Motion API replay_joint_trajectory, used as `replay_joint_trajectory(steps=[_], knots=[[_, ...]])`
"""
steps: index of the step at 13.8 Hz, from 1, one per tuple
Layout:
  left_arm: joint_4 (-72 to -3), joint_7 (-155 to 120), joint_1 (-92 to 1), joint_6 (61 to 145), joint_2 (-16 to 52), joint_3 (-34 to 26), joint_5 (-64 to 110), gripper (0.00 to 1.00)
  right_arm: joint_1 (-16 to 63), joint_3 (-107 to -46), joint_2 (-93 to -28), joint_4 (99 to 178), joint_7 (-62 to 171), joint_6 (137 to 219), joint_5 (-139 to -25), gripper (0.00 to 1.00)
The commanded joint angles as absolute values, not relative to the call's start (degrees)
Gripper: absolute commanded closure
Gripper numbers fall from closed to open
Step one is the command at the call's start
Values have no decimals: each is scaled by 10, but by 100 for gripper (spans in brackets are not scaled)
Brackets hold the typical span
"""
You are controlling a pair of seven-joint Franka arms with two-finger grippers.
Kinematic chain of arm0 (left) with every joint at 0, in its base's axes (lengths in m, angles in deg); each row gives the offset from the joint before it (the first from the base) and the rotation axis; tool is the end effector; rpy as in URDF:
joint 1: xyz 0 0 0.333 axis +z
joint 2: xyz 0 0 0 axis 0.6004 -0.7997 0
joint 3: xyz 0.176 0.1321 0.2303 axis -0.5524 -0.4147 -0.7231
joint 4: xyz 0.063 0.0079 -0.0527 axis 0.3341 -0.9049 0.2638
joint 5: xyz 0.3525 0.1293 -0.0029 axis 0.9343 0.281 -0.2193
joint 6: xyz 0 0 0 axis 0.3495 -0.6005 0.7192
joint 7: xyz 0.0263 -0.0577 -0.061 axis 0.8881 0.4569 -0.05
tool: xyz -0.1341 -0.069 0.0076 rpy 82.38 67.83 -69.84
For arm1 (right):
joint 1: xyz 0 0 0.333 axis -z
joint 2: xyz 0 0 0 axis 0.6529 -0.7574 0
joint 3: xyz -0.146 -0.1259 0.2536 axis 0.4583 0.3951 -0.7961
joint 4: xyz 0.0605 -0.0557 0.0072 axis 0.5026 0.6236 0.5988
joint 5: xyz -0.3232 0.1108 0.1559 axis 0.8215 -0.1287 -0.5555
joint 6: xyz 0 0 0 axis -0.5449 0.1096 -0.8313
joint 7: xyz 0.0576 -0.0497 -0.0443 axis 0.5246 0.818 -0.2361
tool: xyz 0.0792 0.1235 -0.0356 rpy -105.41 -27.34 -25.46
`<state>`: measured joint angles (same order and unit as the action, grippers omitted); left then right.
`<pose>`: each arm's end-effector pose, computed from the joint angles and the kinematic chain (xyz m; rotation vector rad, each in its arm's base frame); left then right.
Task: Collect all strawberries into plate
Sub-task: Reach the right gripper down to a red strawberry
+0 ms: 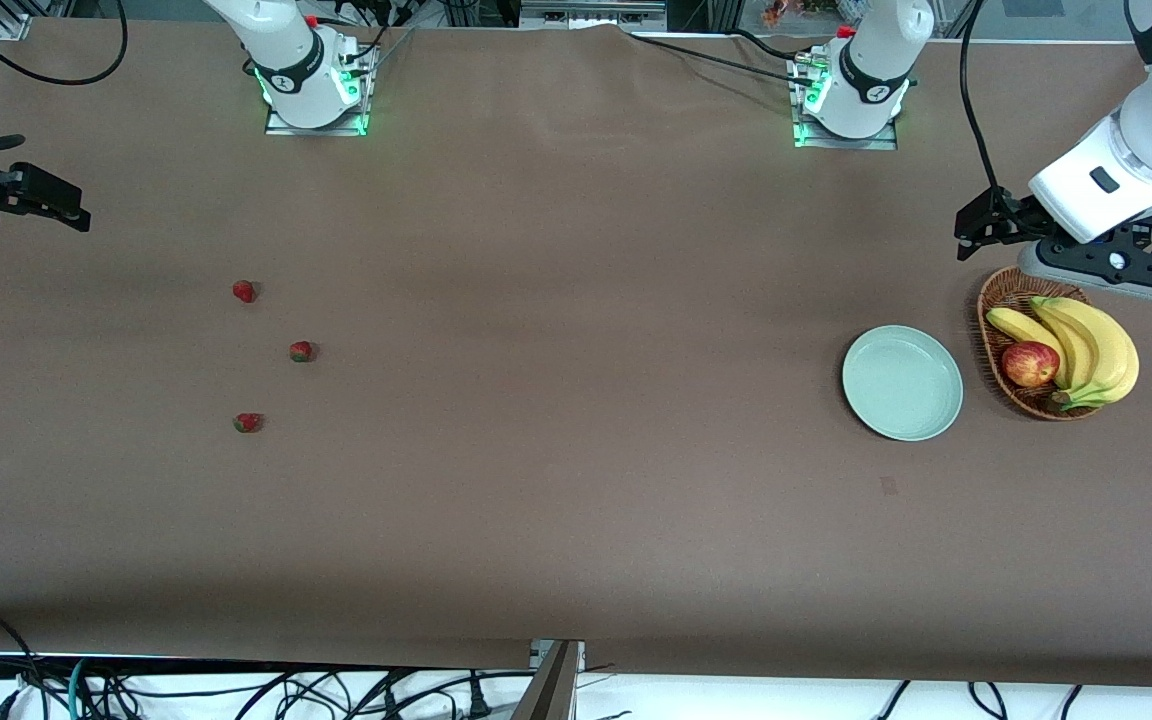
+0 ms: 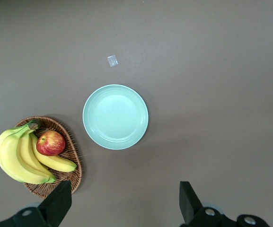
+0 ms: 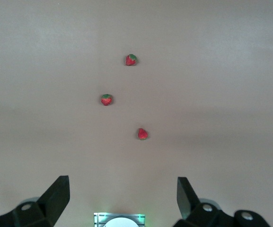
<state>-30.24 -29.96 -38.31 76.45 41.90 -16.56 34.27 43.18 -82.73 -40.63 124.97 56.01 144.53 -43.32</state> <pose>0.5398 -0.0619 0.5520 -3.0792 0.3586 0.0804 0.5346 -0.0190 0.5778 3.1070 0.0492 -0.1870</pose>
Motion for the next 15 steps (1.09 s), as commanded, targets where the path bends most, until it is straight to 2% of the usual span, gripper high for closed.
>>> replay_joint_trajectory(steps=[1,6,9,15], knots=[[-304,-305,-380,761,424,-166,336,0,436,-829,-409,1239,563,1442,-441,0],[-301,-304,-382,765,421,-163,343,0,437,-829,-417,1240,566,1444,-442,0],[-290,-303,-382,766,414,-163,341,0,436,-829,-436,1241,565,1479,-432,0],[-290,-297,-385,766,414,-162,336,0,437,-829,-538,1243,565,1537,-433,0]])
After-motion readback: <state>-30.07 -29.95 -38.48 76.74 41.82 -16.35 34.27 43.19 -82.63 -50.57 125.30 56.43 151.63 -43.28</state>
